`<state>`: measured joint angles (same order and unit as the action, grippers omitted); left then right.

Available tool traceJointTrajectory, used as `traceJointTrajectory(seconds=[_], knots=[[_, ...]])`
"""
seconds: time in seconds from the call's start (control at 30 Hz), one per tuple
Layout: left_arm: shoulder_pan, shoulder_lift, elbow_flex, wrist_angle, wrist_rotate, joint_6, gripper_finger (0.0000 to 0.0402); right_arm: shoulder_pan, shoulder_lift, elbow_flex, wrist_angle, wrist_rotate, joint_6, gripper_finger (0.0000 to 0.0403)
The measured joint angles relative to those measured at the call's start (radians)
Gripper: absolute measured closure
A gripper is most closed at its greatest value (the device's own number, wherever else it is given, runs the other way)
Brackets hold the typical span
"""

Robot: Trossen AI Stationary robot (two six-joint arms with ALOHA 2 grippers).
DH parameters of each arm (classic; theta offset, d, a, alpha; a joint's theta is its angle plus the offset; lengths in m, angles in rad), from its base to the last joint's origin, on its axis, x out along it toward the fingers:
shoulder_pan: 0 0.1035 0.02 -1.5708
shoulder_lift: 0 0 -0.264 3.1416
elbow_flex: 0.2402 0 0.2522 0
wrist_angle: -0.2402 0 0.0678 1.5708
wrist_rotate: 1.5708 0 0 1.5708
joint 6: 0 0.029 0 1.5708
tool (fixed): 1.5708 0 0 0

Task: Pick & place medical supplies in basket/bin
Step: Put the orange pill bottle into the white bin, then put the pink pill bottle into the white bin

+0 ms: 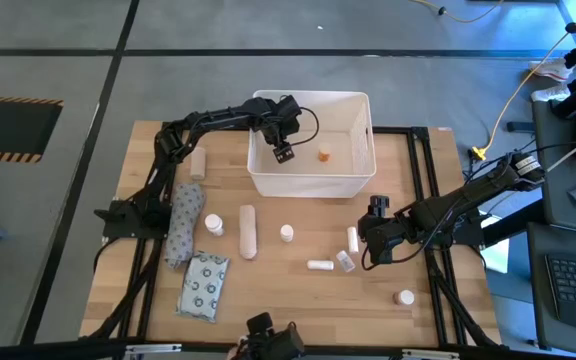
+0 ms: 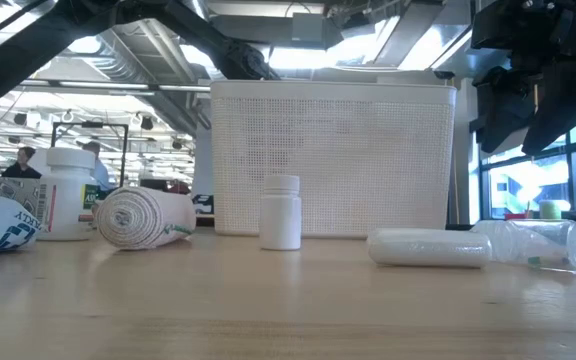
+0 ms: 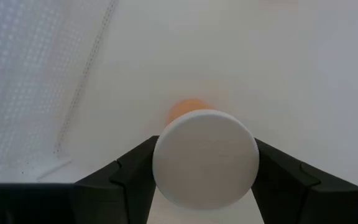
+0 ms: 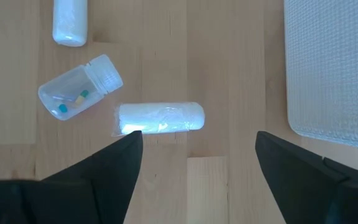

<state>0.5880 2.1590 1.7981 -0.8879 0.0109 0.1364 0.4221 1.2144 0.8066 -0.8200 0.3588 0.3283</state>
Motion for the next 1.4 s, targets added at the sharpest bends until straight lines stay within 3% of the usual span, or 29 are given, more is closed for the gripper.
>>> traceJointTrajectory(seconds=[0.4, 0.93, 1.27, 1.4], knots=[[-0.003, 0.0, 0.0, -0.003, 0.002, -0.04, 0.0176, 0.0, 0.0, 0.0, 0.0, 0.0, 0.002, 0.009], [-0.004, -0.004, 0.0, -0.007, 0.008, -0.046, 0.0121, 0.0, 0.0, 0.0, 0.0, 0.0, 0.003, 0.009], [-0.005, -0.087, 0.0, -0.018, 0.017, -0.045, 0.0119, 0.0, 0.0, 0.0, 0.0, 0.0, 0.003, 0.009], [-0.005, -0.173, 0.0, -0.026, 0.098, -0.013, 0.0119, 0.0, 0.0, 0.0, 0.0, 0.0, 0.003, 0.009]])
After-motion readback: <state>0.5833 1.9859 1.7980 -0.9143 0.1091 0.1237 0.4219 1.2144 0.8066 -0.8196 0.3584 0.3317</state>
